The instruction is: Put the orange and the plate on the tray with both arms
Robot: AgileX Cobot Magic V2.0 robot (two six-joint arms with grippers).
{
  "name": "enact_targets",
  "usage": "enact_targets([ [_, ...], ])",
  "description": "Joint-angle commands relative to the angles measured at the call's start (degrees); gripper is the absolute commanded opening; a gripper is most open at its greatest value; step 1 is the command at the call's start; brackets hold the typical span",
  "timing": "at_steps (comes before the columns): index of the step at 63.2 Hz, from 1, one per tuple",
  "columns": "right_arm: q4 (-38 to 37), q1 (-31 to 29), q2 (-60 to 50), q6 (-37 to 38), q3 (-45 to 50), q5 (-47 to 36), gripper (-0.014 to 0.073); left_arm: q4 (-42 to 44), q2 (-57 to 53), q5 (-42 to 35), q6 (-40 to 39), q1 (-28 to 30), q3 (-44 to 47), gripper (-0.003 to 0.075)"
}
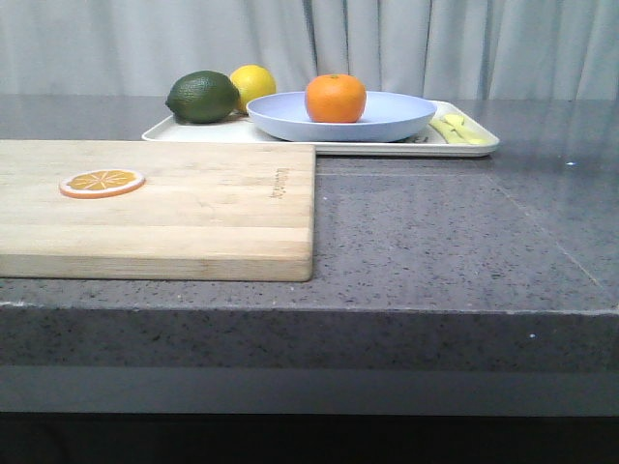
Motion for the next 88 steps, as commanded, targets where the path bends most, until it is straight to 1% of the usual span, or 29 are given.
enact_targets([
  [1,-1.78,0.03,-10.17,-2.00,7.72,-9.49,0.0288,-0.15,-0.05,-3.81,-0.46,0.03,-1.43,0.0661],
  [8,-1.78,-0.23,-18.94,-6.17,19.90,-14.16,0.0288,-0.15,-0.05,-3.35,-0.46,0.03,-1.43,0.0661],
  [14,-1.78,-1.68,-26.62,-7.05,28.10,-15.97,0.0288,-0.15,-0.05,-3.35,-0.46,0.03,-1.43,0.0661],
  [21,-1.78,-5.66,-34.22,-7.05,36.42,-16.05,0.0288,-0.15,-0.05,-3.35,-0.46,0.03,-1.43,0.0661],
  [27,-1.47,-10.02,-39.72,-7.05,42.45,-14.38,0.0288,-0.15,-0.05,-3.35,-0.46,0.03,-1.43,0.0661],
  [30,-1.47,-11.28,-42.44,-7.21,45.63,-13.55,0.0288,-0.15,-0.05,-3.35,-0.46,0.03,-1.43,0.0661],
  [34,-1.47,-11.48,-46.00,-8.29,49.16,-13.64,0.0288,-0.15,-0.05,-3.35,-0.46,0.03,-1.43,0.0661],
  [40,-1.47,-11.37,-51.81,-10.10,53.45,-14.31,0.0288,-0.15,-0.05,-3.35,-0.46,0.03,-1.43,0.0661],
  [48,-1.47,-11.37,-58.25,-10.10,57.47,-14.00,0.0288,-0.15,-0.05,-3.35,-0.46,0.03,-1.43,0.0661],
  [63,-1.34,-11.37,-67.32,-10.10,61.34,-12.92,0.0288,-0.58,-0.05,-3.35,-0.46,0.03,-1.43,0.0661],
  [67,-1.34,-11.37,-68.72,-10.10,62.17,-12.71,0.0288,-0.58,-0.05,-3.35,-0.46,0.03,-1.43,0.0651],
  [74,-1.34,-11.37,-69.99,-10.10,63.25,-12.71,0.0286,-0.58,-0.05,-3.35,-0.46,0.03,-1.43,0.0579],
  [78,-1.21,-11.37,-70.09,-10.10,63.73,-12.71,0.0260,-0.58,-0.05,-3.35,-0.46,0.03,-1.43,0.0495],
  [83,-1.21,-11.37,-70.09,-10.10,64.40,-12.77,0.0177,-0.58,-0.05,-3.35,-0.46,0.03,-1.43,0.0395],
  [84,-1.21,-11.37,-70.09,-10.10,64.64,-12.77,0.0159,-0.58,-0.05,-3.35,-0.46,0.03,-1.43,0.0365],
  [88,-1.21,-11.37,-70.09,-10.10,65.43,-12.77,0.0061,-0.58,-0.05,-3.35,-0.46,0.03,-1.43,0.0275],
])
